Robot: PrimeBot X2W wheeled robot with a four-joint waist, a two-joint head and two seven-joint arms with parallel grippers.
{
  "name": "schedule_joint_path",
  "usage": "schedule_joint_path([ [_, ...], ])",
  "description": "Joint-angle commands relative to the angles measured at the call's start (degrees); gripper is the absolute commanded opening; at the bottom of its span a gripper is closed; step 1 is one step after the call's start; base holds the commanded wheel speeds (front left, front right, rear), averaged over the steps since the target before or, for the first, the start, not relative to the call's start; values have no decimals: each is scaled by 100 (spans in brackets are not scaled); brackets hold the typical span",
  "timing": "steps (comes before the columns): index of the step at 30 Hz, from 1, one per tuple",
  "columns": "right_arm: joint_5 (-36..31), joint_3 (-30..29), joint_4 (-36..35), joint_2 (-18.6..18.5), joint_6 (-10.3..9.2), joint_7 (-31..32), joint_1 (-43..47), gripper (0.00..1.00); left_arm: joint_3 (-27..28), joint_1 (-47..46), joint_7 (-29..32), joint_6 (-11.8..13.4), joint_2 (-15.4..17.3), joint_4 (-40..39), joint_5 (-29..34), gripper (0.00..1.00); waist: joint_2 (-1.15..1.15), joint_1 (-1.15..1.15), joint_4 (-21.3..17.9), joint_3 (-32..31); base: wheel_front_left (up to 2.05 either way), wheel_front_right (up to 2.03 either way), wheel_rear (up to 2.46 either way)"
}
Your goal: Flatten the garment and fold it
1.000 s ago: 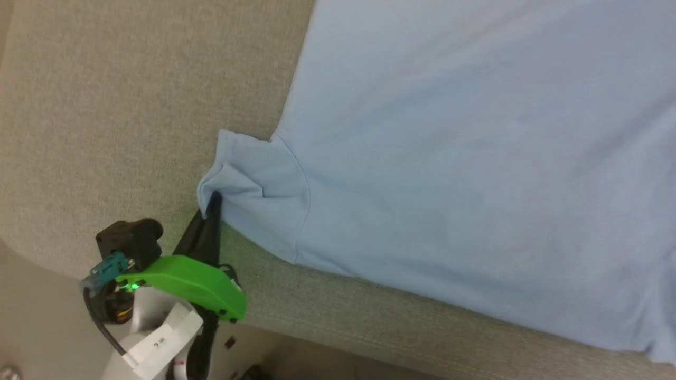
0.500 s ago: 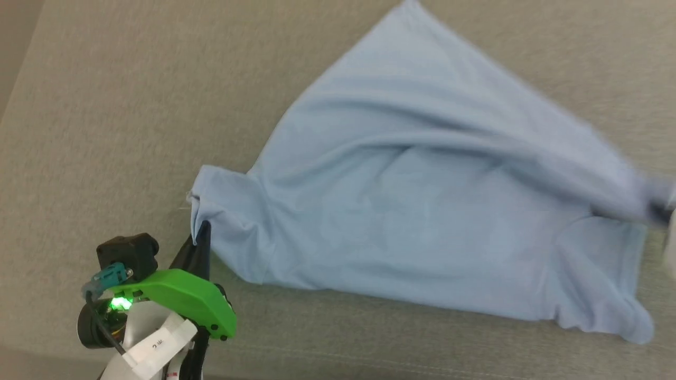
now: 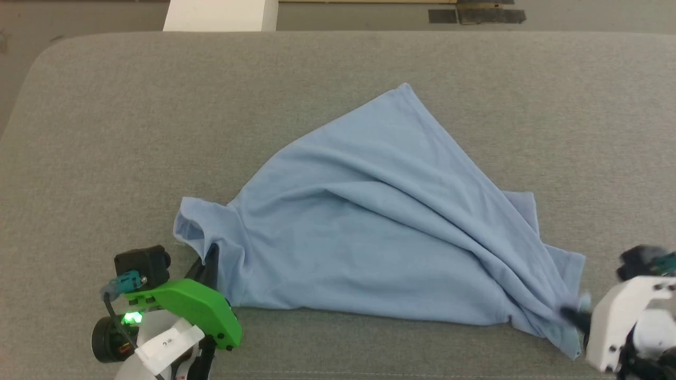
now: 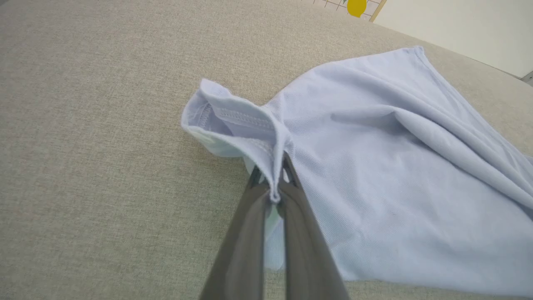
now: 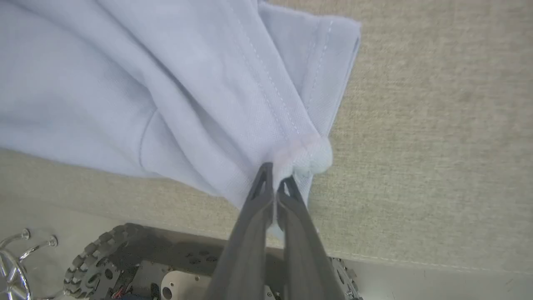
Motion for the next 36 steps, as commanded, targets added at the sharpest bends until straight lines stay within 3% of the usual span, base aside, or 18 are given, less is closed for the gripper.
schedule_joint_path([
  [1,111,-102,-120,43,-8,-239,-154,100,24,-25,-58,-37,-12,40,-57,0,0,1,-51,-64,0,0,0],
  [6,449,-408,-648,171,-8,-1671,-722,100,72,22,-102,-13,-8,122,-105,0,0,1,-94,-111,0,0,0],
  [11,328,33,-619,-200,-8,-3313,-1263,100,65,28,-102,9,7,74,-103,0,0,1,-59,-8,0,0,0],
  [15,311,414,-152,-358,-8,-3677,-1792,100,27,-51,-91,18,6,-16,-80,0,0,1,96,235,0,0,0],
  [22,9,1204,709,-592,-8,-3442,-3334,100,-133,-248,-154,-6,-116,-145,-47,0,0,1,594,843,0,0,0],
  [26,-282,1639,1313,-704,-8,-2998,-4310,100,-258,-379,-244,-90,-240,-92,-83,0,0,1,1029,1221,0,0,0],
  [30,-575,2032,2024,-772,-8,-2275,-5163,100,-368,-492,-359,-161,-370,47,-114,0,0,1,1430,1517,0,0,0],
  [36,-1239,2405,3005,-793,-8,-661,-6110,100,-495,-605,-512,-263,-521,237,-179,0,0,1,1856,1842,0,0,0],
])
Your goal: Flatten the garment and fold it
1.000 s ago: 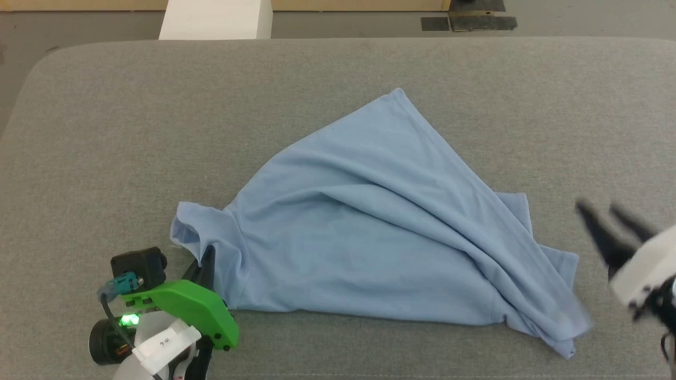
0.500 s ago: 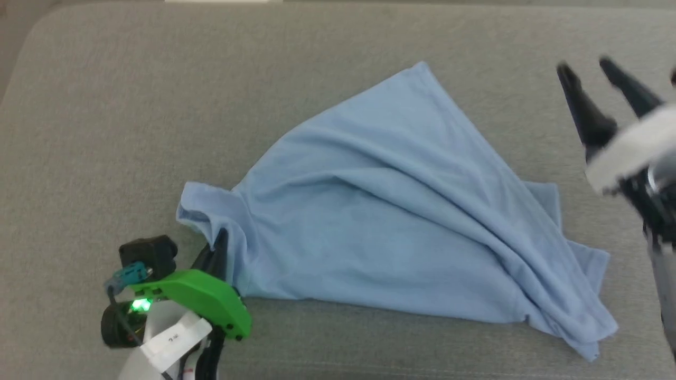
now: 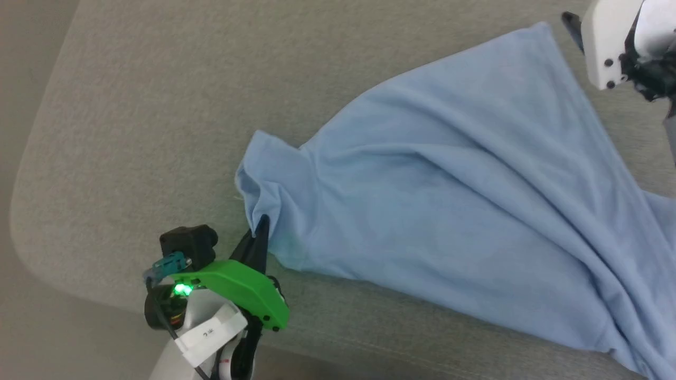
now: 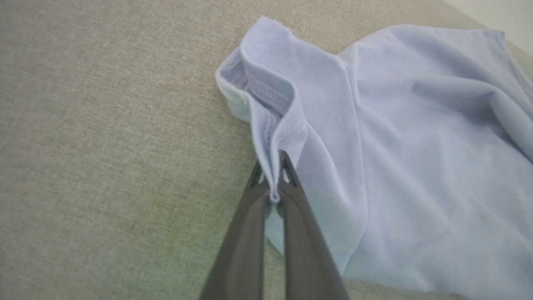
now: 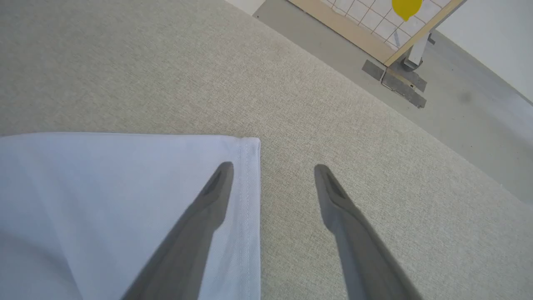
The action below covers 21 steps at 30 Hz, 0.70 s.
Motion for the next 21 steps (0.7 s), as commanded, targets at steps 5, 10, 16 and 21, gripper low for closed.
schedule_joint_path([
  [5,-512,156,444,24,-10,982,-466,100,-100,-238,-174,-113,-127,117,-142,0,0,0,749,747,0,0,0],
  [10,-692,295,559,4,-10,1295,-518,100,-160,-332,-294,-148,-196,223,-177,0,0,0,831,892,0,0,0],
  [16,-497,404,534,13,-10,1575,-381,100,-180,-377,-356,-146,-205,309,-192,0,0,0,768,903,0,0,0],
  [21,-244,264,436,5,-10,1624,-348,0,-139,-386,-333,-121,-112,343,-177,0,0,0,577,718,0,0,0],
])
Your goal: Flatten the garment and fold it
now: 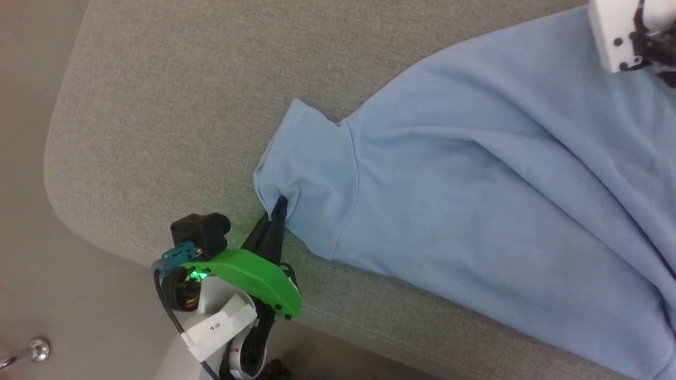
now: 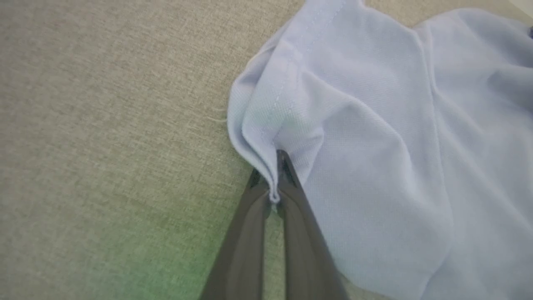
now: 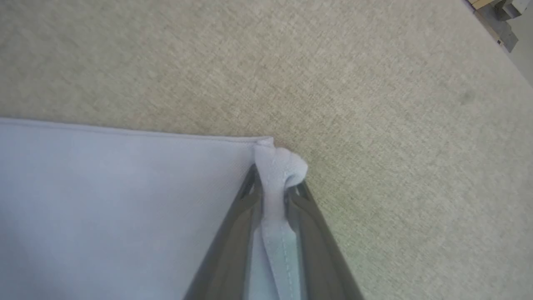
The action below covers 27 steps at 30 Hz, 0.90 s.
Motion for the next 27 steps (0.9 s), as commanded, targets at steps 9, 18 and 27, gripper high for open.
schedule_joint_path([
  [9,890,-874,-721,61,-8,-1299,663,0,182,12,132,123,323,61,36,0,0,-1,-771,-1064,0,0,0],
  [18,1888,-1915,-2516,-4,-8,-2227,2710,0,463,466,270,429,535,-179,-26,0,0,-1,-1709,-2000,0,0,0],
  [27,2163,-2951,-3875,733,-8,-2281,5473,0,500,841,380,554,590,-293,-103,0,0,-1,-2250,-2479,0,0,0],
])
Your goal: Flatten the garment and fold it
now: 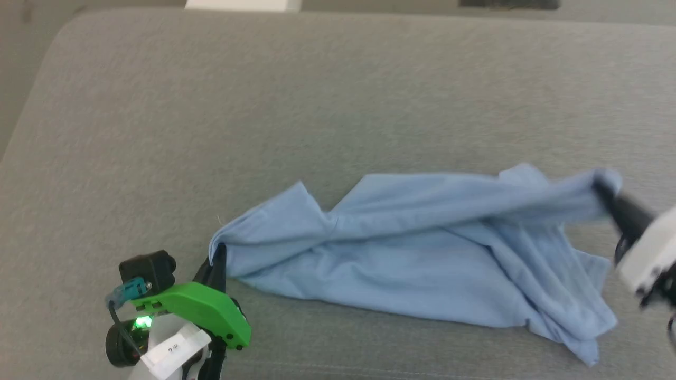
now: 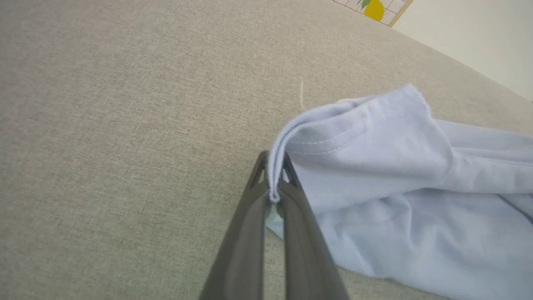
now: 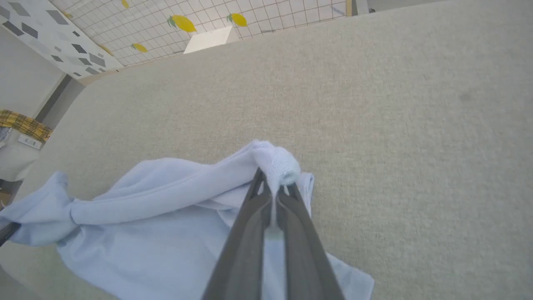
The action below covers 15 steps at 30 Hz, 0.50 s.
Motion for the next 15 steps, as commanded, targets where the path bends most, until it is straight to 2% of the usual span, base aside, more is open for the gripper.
schedule_joint_path([
  [1,74,-49,-120,158,-6,31,257,0,11,72,5,30,57,-12,-50,0,0,1,-551,-545,0,0,0],
  [4,186,-167,-254,457,-6,111,887,0,-7,130,13,17,63,2,-77,0,0,1,-565,-617,0,0,0],
  [8,307,-152,-288,674,-6,259,1376,0,31,182,-112,-93,-32,1,-267,0,0,1,-547,-705,0,0,0],
  [13,410,-20,-283,596,-6,365,1220,0,159,-98,-197,-359,-50,114,-564,0,0,1,-510,-775,0,0,0],
  [15,399,91,-291,403,-6,520,937,0,222,-414,-153,-486,15,179,-654,0,0,1,-503,-800,0,0,0],
])
